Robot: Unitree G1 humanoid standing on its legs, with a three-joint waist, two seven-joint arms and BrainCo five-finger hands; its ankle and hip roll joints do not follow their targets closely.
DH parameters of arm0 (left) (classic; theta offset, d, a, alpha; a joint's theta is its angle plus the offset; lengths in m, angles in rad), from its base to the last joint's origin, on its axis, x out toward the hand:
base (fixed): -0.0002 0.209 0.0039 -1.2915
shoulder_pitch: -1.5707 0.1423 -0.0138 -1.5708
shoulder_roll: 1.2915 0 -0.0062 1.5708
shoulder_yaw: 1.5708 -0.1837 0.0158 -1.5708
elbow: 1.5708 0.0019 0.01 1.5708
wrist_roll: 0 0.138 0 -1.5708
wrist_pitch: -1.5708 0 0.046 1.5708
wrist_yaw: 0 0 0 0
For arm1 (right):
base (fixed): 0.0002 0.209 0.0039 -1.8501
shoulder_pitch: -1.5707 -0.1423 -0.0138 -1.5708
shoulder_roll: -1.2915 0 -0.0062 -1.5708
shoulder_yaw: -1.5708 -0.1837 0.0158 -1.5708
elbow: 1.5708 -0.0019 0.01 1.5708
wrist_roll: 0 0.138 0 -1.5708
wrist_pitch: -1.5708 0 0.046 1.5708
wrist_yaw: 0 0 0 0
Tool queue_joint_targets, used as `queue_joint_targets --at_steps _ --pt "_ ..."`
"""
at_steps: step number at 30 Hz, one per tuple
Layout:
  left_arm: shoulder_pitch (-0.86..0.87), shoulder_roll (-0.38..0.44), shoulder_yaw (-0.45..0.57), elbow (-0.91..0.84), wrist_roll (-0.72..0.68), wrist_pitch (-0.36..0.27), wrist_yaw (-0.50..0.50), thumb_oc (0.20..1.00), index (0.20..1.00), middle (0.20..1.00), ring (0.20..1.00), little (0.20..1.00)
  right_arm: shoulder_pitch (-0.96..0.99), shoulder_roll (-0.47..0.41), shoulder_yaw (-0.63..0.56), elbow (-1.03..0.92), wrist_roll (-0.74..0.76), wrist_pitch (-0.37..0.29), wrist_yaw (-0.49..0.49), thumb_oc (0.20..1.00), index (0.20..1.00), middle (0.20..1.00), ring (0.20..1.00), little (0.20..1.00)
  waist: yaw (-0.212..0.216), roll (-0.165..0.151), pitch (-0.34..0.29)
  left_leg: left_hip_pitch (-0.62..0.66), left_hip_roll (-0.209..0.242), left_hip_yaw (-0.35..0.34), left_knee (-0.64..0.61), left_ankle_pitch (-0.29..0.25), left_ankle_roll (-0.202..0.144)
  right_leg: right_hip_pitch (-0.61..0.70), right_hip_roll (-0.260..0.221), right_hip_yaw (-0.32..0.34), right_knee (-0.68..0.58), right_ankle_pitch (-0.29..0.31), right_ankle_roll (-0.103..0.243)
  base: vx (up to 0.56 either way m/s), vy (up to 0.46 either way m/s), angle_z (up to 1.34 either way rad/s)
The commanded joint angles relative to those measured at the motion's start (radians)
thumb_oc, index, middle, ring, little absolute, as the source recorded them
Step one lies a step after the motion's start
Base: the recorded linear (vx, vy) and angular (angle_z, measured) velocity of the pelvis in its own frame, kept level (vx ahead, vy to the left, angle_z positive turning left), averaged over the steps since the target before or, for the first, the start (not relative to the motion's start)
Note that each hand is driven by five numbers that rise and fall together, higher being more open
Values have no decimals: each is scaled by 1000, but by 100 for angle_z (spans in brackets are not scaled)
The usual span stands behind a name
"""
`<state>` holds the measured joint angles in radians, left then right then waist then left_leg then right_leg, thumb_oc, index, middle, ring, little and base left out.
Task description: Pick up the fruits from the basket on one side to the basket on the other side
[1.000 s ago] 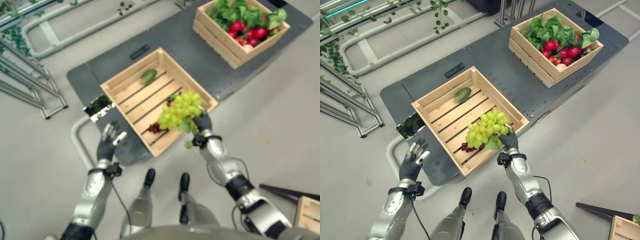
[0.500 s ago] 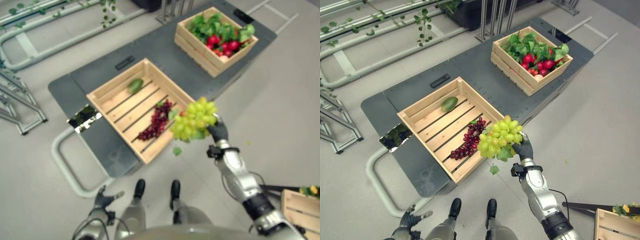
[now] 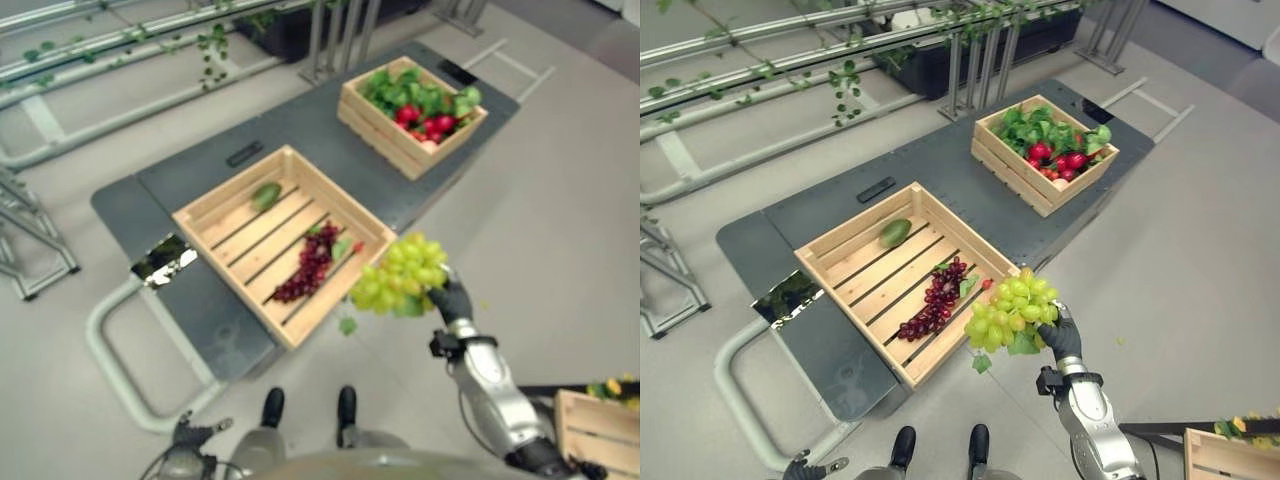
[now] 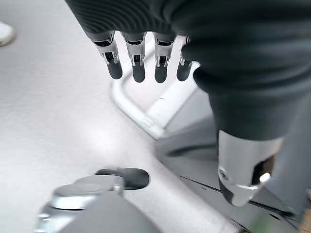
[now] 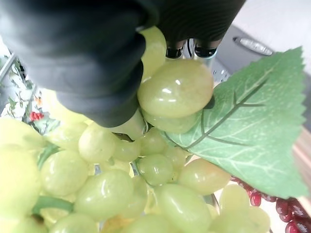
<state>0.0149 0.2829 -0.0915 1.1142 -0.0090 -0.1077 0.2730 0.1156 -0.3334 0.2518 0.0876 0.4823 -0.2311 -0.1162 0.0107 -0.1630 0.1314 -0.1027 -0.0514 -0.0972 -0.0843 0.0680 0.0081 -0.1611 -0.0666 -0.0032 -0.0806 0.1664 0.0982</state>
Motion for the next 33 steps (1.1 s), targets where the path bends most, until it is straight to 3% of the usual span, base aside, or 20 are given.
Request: queue_joint_targets --at_steps 1,3,6,9,13,16,17,18,19,20,23,25,33 --pt "-65 48 -25 -14 58 -31 18 1000 1000 1000 1000 1000 -52 0 -31 -133 7 -57 25 200 200 200 200 200 -11 22 4 -37 -6 -16 -3 -49 26 -47 6 8 84 -48 58 -167 2 -74" --pt "-71 57 -29 -25 67 -29 21 1000 1000 1000 1000 1000 -51 3 -30 -132 12 -57 29 200 200 200 200 200 -8 21 4 -47 1 0 -3 -44 27 -48 12 10 97 -60 57 -153 29 -67" --pt "-85 63 -24 -30 76 -17 31 1000 1000 1000 1000 1000 -33 -2 -30 -129 21 -53 44 200 200 200 200 200 16 25 -26 -95 36 64 0 -16 22 2 29 -20 171 -155 41 -169 37 -35" --pt "-77 53 -17 -12 82 -7 29 1000 1000 1000 1000 1000 -27 -4 -40 -130 21 -48 49 200 200 200 200 200 54 22 -57 -119 59 118 5 -10 16 76 3 -38 201 -205 38 -105 8 -74" --pt "-62 34 -23 24 111 6 17 1000 1000 1000 1000 1000 -25 -4 -57 -129 5 -38 41 200 200 200 200 200 95 -7 -87 -167 63 189 17 11 12 167 -36 -41 193 -166 55 -133 -34 -74" --pt "-40 22 -30 40 134 12 11 1000 1000 1000 1000 1000 -12 -2 -70 -132 -2 -30 37 200 200 200 200 200 108 -35 -102 -185 55 241 22 14 13 190 -32 -41 150 -151 67 -75 -42 -83" --pt "-35 17 -23 50 135 13 12 1000 1000 1000 1000 1000 -11 -1 -69 -136 -4 -31 39 200 200 200 200 200 116 -40 -101 -184 62 270 28 15 9 195 -39 -91 113 -161 70 -34 -37 -104" --pt "-35 17 -23 50 135 13 12 1000 1000 1000 1000 1000 -11 -1 -70 -136 -4 -31 39 200 200 200 200 200 116 -40 -101 -183 62 270 28 15 9 196 -39 -91 113 -160 70 -53 -47 -100" --pt "-25 13 -12 58 133 15 12 1000 1000 1000 1000 1000 -16 -3 -68 -138 -6 -29 39 200 200 200 200 200 126 -42 -99 -177 69 292 27 15 0 193 -50 -153 87 -156 73 -64 -87 -62" --pt "-19 2 -4 69 130 18 12 1000 1000 1000 1000 1000 -32 -6 -55 -135 -13 -31 37 200 200 200 200 200 135 -33 -90 -157 95 335 26 20 -14 182 -51 -218 66 -169 66 -62 -132 -57" --pt "-24 -19 -17 76 140 20 17 1000 1000 1000 1000 1000 -20 -22 -62 -149 -24 -31 38 200 200 200 200 200 119 -13 -86 -139 100 340 28 20 -15 180 -38 -201 73 -200 51 -8 -80 -40" --pt "-21 -31 -42 54 171 22 19 1000 1000 1000 1000 1000 -8 -43 -79 -168 -31 -27 43 200 200 200 200 200 93 24 -82 -122 112 357 27 27 -20 190 -19 -199 70 -244 33 -53 -74 8" --pt "-66 -75 -62 64 143 14 38 1000 1000 1000 1000 1000 23 -83 -103 -191 -34 -28 51 200 200 200 200 200 38 91 -51 -121 139 353 13 89 -56 190 41 -130 24 -256 -10 -87 -103 -12"
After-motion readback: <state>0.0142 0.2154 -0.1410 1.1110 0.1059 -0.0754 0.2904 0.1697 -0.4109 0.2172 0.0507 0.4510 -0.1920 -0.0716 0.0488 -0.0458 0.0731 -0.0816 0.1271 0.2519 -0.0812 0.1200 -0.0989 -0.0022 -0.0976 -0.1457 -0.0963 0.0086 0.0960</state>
